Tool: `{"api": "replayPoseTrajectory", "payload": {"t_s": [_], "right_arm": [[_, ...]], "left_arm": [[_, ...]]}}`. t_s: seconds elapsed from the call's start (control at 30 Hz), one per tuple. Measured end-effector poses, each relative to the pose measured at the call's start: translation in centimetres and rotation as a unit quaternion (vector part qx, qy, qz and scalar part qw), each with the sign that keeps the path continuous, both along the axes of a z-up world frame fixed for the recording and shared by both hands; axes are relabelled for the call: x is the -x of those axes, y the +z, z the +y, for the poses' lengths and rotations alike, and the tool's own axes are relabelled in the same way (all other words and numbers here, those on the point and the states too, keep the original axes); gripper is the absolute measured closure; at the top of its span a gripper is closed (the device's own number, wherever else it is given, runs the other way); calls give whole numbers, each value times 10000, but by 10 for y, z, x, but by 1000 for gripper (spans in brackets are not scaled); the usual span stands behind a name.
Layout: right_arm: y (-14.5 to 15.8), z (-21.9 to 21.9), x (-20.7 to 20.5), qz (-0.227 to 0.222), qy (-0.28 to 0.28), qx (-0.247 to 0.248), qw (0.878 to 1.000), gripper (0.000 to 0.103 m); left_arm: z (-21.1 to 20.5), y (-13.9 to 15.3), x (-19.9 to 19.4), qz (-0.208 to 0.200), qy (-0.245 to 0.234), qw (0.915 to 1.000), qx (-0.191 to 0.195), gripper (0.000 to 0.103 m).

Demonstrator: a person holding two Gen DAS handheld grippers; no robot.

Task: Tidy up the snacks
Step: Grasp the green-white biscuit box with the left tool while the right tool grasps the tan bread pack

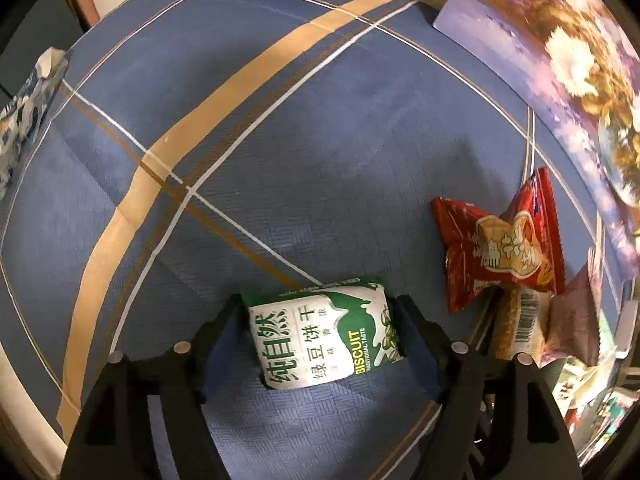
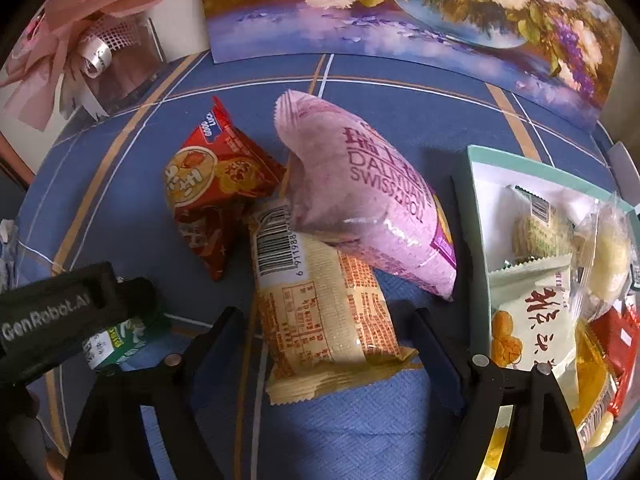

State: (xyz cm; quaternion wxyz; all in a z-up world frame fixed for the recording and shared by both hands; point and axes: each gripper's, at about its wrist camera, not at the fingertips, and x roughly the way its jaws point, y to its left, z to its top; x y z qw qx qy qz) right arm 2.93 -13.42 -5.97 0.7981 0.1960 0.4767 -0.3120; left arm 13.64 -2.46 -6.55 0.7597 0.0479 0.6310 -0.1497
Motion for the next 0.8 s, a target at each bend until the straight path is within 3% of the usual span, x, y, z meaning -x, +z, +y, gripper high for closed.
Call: {"api": "replayPoseTrajectory", "payload": {"t_s": [0.2, 0.3, 0.57, 0.8], "right_arm": [[-3, 2, -2, 13, 19, 92, 10000, 19], [-1, 0, 1, -2, -87, 130, 9999, 31], [4, -2, 1, -10, -63, 147, 9999, 50], [5, 6, 2, 55, 61, 93, 9999, 53]], "left_arm": [[-17, -6, 8, -158, -141, 9995, -240, 26], [-19, -6, 8, -166, -197, 9993, -258, 26], [-29, -5, 13, -167, -215, 9994, -195, 34], [-23, -6, 21, -90, -234, 9997, -38, 36]]}}
